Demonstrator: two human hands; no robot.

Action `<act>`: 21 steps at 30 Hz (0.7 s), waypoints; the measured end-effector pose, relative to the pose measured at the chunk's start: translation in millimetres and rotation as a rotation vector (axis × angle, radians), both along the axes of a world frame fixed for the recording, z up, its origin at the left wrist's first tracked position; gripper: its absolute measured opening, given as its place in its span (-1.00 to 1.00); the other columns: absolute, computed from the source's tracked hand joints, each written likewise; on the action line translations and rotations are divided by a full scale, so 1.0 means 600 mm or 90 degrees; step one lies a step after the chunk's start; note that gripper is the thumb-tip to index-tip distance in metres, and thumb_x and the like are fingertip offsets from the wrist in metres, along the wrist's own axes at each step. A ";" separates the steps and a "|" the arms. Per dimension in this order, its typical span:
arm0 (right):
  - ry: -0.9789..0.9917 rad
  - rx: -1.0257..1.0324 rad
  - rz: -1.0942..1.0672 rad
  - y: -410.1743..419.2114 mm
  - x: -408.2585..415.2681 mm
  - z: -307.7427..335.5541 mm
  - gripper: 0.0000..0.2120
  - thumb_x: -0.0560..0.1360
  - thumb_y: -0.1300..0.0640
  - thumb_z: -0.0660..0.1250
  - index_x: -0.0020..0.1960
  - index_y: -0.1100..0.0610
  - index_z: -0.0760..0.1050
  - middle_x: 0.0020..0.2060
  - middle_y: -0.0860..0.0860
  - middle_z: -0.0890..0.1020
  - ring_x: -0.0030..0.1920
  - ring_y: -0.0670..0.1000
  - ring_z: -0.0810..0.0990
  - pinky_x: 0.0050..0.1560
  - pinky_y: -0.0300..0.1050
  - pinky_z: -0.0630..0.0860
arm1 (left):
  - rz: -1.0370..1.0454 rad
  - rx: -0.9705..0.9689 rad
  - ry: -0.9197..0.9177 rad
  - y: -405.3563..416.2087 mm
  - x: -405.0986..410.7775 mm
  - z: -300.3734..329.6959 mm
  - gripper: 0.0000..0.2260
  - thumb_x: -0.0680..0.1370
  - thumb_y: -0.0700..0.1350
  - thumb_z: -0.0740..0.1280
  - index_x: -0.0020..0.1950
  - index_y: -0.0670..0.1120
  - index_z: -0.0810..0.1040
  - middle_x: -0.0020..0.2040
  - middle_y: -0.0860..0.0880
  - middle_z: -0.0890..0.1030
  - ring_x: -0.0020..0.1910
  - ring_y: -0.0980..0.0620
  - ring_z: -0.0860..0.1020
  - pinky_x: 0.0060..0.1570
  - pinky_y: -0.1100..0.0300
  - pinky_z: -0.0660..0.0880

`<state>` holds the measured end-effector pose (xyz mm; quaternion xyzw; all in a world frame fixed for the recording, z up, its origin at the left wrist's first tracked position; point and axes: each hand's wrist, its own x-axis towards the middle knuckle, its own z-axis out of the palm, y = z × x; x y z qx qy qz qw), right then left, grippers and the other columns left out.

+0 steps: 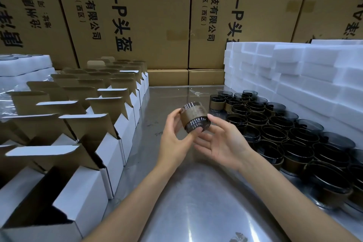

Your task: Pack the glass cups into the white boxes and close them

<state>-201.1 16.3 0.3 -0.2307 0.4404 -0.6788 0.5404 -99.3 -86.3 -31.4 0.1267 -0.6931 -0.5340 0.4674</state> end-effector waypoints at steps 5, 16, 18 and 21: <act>0.013 -0.065 -0.058 -0.003 -0.004 -0.010 -0.65 0.31 0.12 0.44 0.09 0.17 0.60 -0.01 0.12 0.65 -0.16 -0.02 0.64 -0.13 -0.23 0.60 | -0.005 -0.052 -0.055 0.000 0.000 -0.006 -0.27 0.41 -0.21 0.52 0.47 0.03 0.22 0.42 0.06 0.39 0.37 0.15 0.39 0.32 0.29 0.32; 0.156 -0.041 -0.056 -0.005 -0.002 -0.021 -0.55 0.30 0.03 0.43 0.18 0.09 0.55 0.05 0.04 0.65 -0.01 -0.03 0.61 0.23 -0.08 0.46 | 0.089 -0.124 -0.077 0.002 0.005 -0.002 -0.43 0.40 -0.31 0.46 0.24 0.19 0.37 0.14 0.02 0.56 0.10 0.18 0.54 0.07 0.48 0.36; 0.199 -0.039 -0.083 -0.010 0.002 -0.027 -0.47 0.31 -0.01 0.45 0.24 0.12 0.51 0.06 0.06 0.65 0.01 -0.01 0.62 0.22 -0.04 0.46 | 0.098 -0.146 -0.088 0.006 0.005 -0.003 -0.43 0.41 -0.28 0.46 0.19 0.25 0.35 0.12 0.03 0.53 0.08 0.18 0.54 0.06 0.47 0.37; 0.232 -0.038 -0.151 -0.015 0.006 -0.035 -0.40 0.29 -0.02 0.48 0.28 0.13 0.46 0.12 0.11 0.64 0.09 0.06 0.63 0.22 0.03 0.50 | 0.100 -0.195 -0.105 0.015 0.009 -0.002 -0.46 0.42 -0.29 0.42 0.26 0.17 0.37 0.15 0.06 0.48 0.11 0.24 0.49 0.08 0.41 0.39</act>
